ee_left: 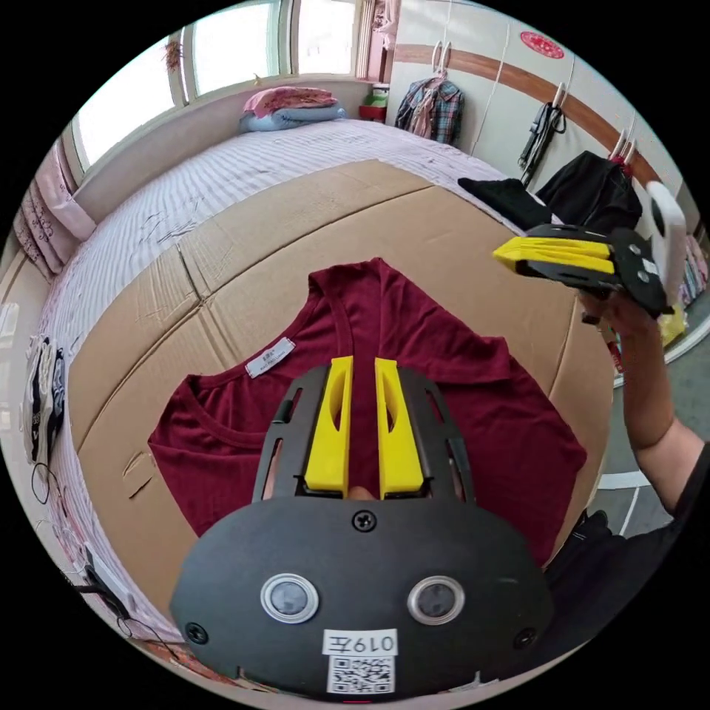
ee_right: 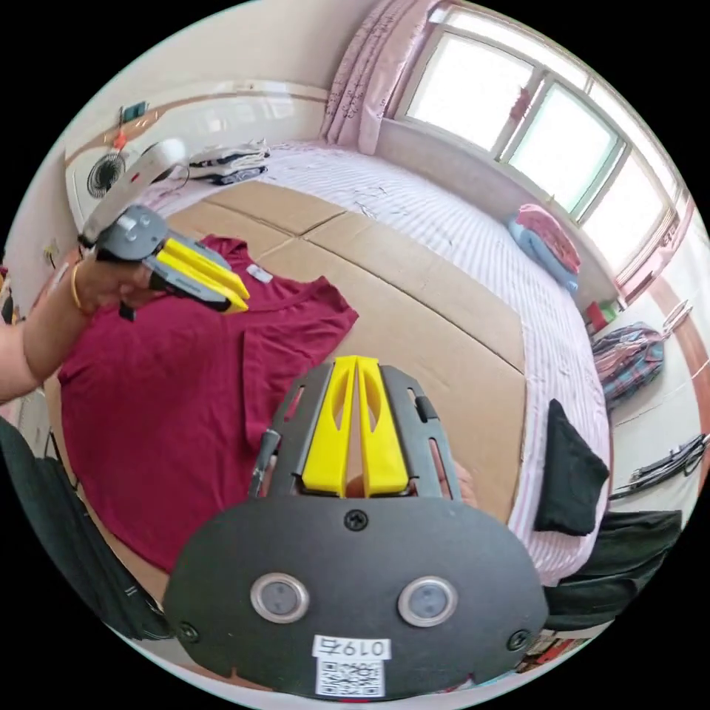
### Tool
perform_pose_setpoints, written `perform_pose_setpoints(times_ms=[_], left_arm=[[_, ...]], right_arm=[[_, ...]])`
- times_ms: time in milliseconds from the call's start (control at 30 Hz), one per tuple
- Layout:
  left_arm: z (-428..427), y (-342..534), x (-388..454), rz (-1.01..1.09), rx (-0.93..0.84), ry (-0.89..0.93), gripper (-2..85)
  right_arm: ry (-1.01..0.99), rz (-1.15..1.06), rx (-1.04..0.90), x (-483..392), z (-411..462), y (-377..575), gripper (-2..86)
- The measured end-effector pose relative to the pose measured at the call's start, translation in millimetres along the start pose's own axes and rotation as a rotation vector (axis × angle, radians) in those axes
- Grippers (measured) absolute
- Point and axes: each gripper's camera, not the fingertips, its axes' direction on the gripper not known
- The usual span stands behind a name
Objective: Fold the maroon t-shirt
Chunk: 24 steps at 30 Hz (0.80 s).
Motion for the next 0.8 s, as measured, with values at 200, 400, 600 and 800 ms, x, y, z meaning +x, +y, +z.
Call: perform_pose_setpoints(times_ms=[200,400,600,800], left_arm=[[18,-32,3,0.110,0.019,0.079,1.0],[38,-43,-4,0.125,0.005,0.133,0.8],[41,-66,-23,0.102,0.072,0.126,0.8],[63,-88,-41,0.114,0.033,0.095,0.8]], right_arm=[[-0.348,-0.039,-0.239,126,80,-129,4.1],[-0.449,-0.159,-0.519,189,155,-223,4.2],[-0.510,-0.256,-0.758,223,210,-268,8.8],[-0.527,-0.290,-0.786,260,230,-286,8.0]])
